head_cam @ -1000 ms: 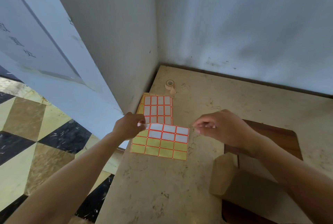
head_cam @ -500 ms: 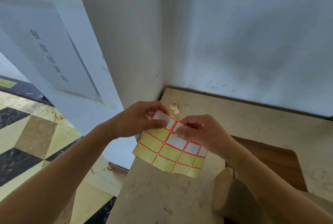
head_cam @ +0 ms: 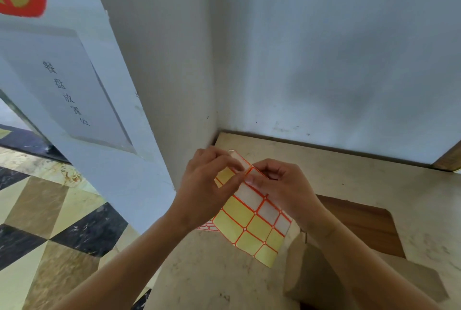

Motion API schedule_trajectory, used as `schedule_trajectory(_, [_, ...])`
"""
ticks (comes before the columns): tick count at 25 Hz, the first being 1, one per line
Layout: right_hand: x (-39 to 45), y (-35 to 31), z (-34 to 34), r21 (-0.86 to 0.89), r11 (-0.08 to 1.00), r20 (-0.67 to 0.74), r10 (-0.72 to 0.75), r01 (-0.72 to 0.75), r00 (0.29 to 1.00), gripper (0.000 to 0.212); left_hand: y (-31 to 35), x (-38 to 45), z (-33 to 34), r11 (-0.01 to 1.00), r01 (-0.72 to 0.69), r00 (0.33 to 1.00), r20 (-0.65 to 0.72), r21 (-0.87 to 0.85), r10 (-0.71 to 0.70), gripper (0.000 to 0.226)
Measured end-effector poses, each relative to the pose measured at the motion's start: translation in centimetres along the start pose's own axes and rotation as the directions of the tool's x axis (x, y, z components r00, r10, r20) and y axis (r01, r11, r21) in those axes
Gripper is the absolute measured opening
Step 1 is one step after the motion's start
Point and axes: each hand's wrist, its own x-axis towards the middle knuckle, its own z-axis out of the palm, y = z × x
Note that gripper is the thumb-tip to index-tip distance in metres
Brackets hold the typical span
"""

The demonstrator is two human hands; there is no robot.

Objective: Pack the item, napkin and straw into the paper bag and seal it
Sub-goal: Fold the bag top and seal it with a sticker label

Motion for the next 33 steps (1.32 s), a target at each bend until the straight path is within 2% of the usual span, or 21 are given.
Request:
schedule_trajectory(3, [-0.2, -0.2, 0.2, -0.086, 0.996, -0.013, -0.031, 0.03, 0.999, 0.007, 0.3, -0.4, -0.1, 0.993, 0.091, 0.996, 0.029, -0.082, -0.088, 0.019])
schedule_trajectory(6, [-0.3, -0.5, 0.2, -0.186, 0.978, 0.014, -0.091, 0.092, 0.996, 0.007, 0.1, -0.4, -0.2, 0.974, 0.181, 0.983, 0.066, -0.139, -0.173, 0.017])
schedule_trajectory(11, [0.1, -0.8, 0.6, -0.263, 0.955, 0.06, -0.122, 0.134, 0.991, 0.014, -0.7, -0.3, -0.4, 0.947, 0.23, 0.972, 0.107, -0.223, -0.21, 0.01])
schedule_trajectory(14, [0.6, -0.4, 0.9, -0.295, 0.948, 0.07, -0.101, 0.118, 0.992, 0.008, -1.5, -0.2, -0.4, 0.94, 0.256, 0.965, 0.12, -0.226, -0.234, 0.003])
schedule_trajectory(20, [2.7, 1.0, 1.3, -0.334, 0.942, 0.083, -0.009, 0.037, 0.996, 0.01, -4.7, 0.3, 0.1, 0.928, 0.317, 0.947, 0.113, -0.197, -0.299, 0.01])
schedule_trajectory(25, [6.1, 3.5, 1.5, -0.447, 0.891, 0.115, 0.145, -0.079, 0.983, 0.014, -8.9, -0.2, -0.2, 0.918, 0.364, 0.93, 0.018, -0.154, -0.366, 0.008])
schedule_trajectory(29, [9.4, 5.6, 3.0, -0.564, 0.825, 0.268, 0.223, -0.035, 0.937, 0.02, -12.1, -0.8, -0.3, 0.938, 0.339, 0.939, -0.033, -0.074, -0.342, 0.007])
schedule_trajectory(33, [11.8, 7.6, 4.1, -0.532, 0.847, 0.426, 0.271, -0.003, 0.863, 0.023, -14.9, -1.4, -0.3, 0.924, 0.382, 0.924, -0.021, -0.009, -0.382, 0.005])
